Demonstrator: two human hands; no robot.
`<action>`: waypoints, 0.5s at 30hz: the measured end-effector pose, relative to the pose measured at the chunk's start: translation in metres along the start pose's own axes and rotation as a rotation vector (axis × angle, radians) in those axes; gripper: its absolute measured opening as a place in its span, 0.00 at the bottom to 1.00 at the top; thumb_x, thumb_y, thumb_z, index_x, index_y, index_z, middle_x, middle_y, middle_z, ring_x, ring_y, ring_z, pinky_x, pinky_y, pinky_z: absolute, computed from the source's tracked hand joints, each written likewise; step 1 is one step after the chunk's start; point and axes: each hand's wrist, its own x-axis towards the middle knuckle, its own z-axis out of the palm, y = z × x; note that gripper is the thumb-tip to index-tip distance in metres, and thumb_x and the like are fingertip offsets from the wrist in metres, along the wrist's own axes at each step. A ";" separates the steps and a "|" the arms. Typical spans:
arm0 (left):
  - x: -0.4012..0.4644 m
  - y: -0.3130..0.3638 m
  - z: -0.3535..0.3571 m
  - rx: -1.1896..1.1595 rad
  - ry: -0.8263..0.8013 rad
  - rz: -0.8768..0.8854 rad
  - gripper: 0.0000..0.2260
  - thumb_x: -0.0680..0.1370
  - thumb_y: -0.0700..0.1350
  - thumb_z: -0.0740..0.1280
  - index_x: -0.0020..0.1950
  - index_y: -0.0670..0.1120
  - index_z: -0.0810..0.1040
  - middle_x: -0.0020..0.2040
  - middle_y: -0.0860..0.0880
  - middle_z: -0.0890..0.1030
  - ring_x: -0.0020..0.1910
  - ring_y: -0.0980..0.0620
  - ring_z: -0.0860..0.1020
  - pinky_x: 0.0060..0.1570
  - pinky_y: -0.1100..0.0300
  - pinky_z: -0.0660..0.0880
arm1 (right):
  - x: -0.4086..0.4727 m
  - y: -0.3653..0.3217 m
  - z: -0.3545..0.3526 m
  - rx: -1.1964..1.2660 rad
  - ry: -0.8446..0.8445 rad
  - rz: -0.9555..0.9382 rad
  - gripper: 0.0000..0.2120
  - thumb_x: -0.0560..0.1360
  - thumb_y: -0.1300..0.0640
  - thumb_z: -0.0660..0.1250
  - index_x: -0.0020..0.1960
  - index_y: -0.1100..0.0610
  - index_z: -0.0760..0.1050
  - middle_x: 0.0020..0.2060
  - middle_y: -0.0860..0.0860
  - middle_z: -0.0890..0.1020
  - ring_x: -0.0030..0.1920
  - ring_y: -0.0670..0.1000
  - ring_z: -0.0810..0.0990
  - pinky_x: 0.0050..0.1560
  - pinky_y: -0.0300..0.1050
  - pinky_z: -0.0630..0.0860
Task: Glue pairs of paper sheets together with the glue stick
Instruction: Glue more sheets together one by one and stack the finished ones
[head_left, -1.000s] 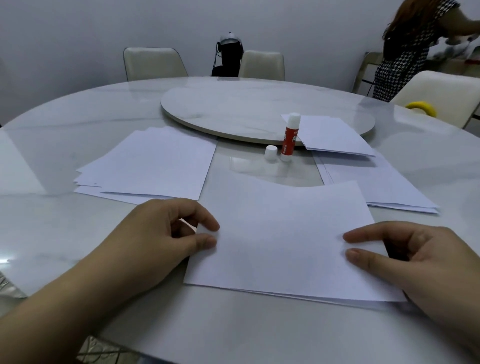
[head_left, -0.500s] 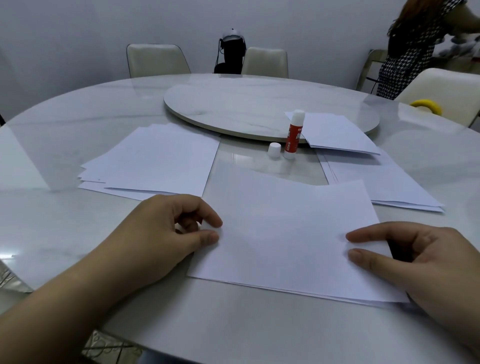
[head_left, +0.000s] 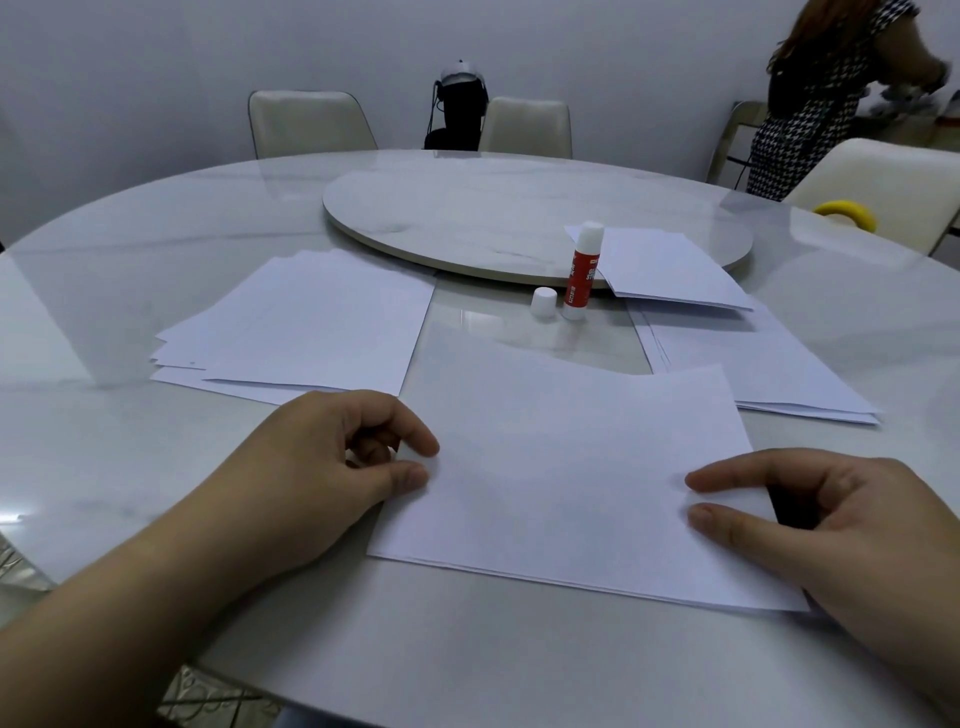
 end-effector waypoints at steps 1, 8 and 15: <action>0.000 0.000 0.000 0.000 -0.001 0.000 0.11 0.68 0.47 0.75 0.42 0.65 0.79 0.36 0.56 0.78 0.34 0.60 0.75 0.36 0.73 0.68 | 0.000 0.000 0.000 -0.004 0.003 0.002 0.21 0.51 0.38 0.73 0.44 0.35 0.83 0.33 0.44 0.86 0.33 0.45 0.85 0.31 0.43 0.79; 0.000 -0.001 -0.001 -0.041 -0.018 -0.001 0.11 0.68 0.45 0.76 0.41 0.62 0.81 0.34 0.54 0.78 0.29 0.61 0.73 0.33 0.75 0.66 | -0.004 -0.002 0.000 -0.029 0.010 0.013 0.18 0.54 0.41 0.76 0.44 0.37 0.83 0.33 0.47 0.86 0.33 0.48 0.85 0.30 0.49 0.79; 0.000 -0.004 -0.001 -0.026 -0.018 0.014 0.10 0.67 0.47 0.75 0.42 0.63 0.81 0.36 0.55 0.78 0.30 0.60 0.74 0.35 0.73 0.68 | -0.002 0.003 0.001 -0.033 0.012 -0.001 0.15 0.59 0.46 0.77 0.45 0.37 0.83 0.34 0.46 0.86 0.35 0.50 0.85 0.33 0.53 0.82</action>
